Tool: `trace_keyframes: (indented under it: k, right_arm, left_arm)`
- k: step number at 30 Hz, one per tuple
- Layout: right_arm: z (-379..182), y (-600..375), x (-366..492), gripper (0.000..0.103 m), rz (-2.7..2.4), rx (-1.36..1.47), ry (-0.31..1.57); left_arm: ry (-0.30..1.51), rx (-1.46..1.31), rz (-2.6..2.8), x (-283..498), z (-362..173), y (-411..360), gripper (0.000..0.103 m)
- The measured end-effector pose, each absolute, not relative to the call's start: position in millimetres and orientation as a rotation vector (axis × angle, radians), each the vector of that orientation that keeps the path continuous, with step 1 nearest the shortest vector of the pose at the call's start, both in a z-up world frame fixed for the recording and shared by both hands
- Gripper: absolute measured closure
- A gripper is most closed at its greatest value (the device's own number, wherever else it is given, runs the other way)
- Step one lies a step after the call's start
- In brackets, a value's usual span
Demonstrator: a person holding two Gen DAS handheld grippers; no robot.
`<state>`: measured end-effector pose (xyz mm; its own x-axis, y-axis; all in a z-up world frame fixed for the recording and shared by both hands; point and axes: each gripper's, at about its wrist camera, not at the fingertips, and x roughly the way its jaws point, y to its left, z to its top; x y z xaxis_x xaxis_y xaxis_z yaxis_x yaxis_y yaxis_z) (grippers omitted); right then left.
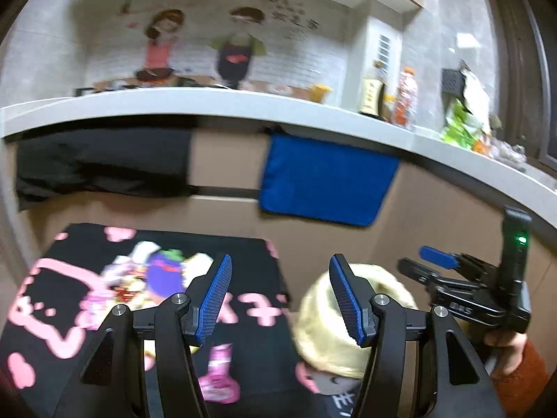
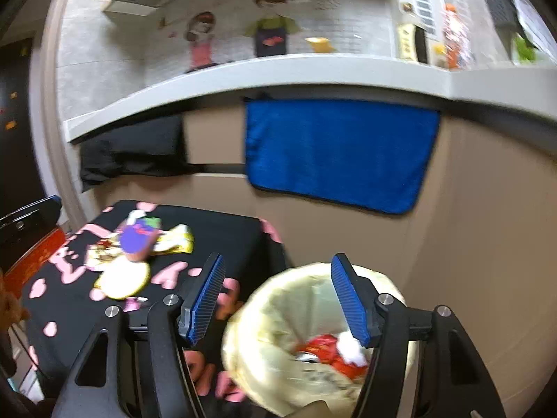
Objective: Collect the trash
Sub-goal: 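Move both tools back toward the remaining trash on the table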
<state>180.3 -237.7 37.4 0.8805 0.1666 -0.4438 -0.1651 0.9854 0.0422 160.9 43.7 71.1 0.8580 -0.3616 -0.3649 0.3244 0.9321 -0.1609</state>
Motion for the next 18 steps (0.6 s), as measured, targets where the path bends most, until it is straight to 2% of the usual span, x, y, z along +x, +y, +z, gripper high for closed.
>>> trace_keyframes:
  k: [10, 18]
  right_arm:
    - [28.7, -144.6, 181.3, 0.042, 0.393, -0.010, 0.514]
    - [-7.5, -87.4, 201.3, 0.042, 0.499, -0.055, 0.623]
  left_arm:
    - [0.390, -0.226, -0.099, 149.0, 53.5, 169.4, 0.044]
    - [0.463, -0.368, -0.041, 167.1, -1.3, 221.9, 0.044]
